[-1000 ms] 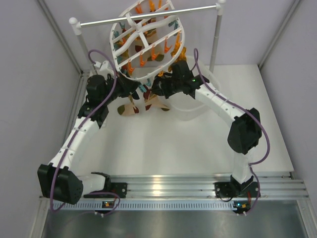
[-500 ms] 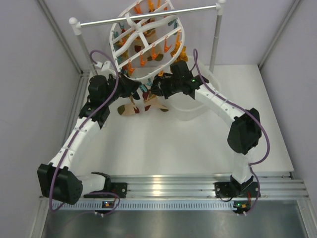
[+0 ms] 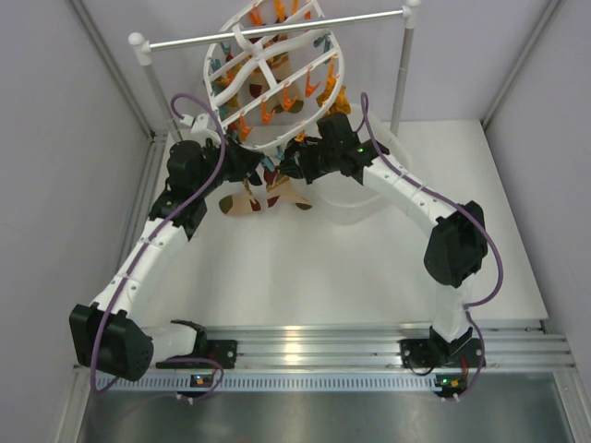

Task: Clip the socks to the hanger
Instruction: Clamp the sock onto the hanger.

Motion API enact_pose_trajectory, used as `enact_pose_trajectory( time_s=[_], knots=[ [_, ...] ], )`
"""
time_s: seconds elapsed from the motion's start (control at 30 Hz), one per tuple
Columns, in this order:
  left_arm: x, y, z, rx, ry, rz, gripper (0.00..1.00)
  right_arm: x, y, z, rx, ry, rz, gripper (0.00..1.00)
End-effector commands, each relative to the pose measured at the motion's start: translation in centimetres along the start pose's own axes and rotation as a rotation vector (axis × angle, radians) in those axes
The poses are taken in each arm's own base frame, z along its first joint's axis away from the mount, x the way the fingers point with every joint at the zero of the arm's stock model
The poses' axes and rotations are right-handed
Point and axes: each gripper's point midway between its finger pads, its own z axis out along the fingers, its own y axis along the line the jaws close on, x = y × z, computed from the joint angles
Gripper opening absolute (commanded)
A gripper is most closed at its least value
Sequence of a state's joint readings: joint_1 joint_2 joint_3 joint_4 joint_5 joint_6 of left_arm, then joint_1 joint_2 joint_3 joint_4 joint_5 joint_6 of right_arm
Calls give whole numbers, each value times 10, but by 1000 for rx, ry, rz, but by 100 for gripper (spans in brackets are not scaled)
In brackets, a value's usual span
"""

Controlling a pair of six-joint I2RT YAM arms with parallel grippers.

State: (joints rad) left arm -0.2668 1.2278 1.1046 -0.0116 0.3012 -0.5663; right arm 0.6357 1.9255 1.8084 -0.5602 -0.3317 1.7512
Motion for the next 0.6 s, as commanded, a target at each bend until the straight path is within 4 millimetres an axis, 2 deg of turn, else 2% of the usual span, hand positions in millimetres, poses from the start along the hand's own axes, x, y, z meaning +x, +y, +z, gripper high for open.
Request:
enact_pose_trajectory(
  time_s=[0.0, 0.27, 0.37, 0.5, 0.57],
  knots=[
    [28, 9, 0, -26, 93, -3, 13, 36, 51, -31, -169, 77, -54, 0],
    [22, 5, -4, -25, 80, -3, 49, 34, 47, -28, -157, 78, -48, 0],
    [15, 0, -8, -22, 60, -7, 56, 32, 45, -27, -152, 76, -44, 0],
    [7, -5, -15, -23, 28, -19, 75, 32, 46, -27, -155, 76, -46, 0],
    [2, -8, -19, -21, 12, -18, 79, 32, 46, -27, -155, 73, -48, 0]
  ],
)
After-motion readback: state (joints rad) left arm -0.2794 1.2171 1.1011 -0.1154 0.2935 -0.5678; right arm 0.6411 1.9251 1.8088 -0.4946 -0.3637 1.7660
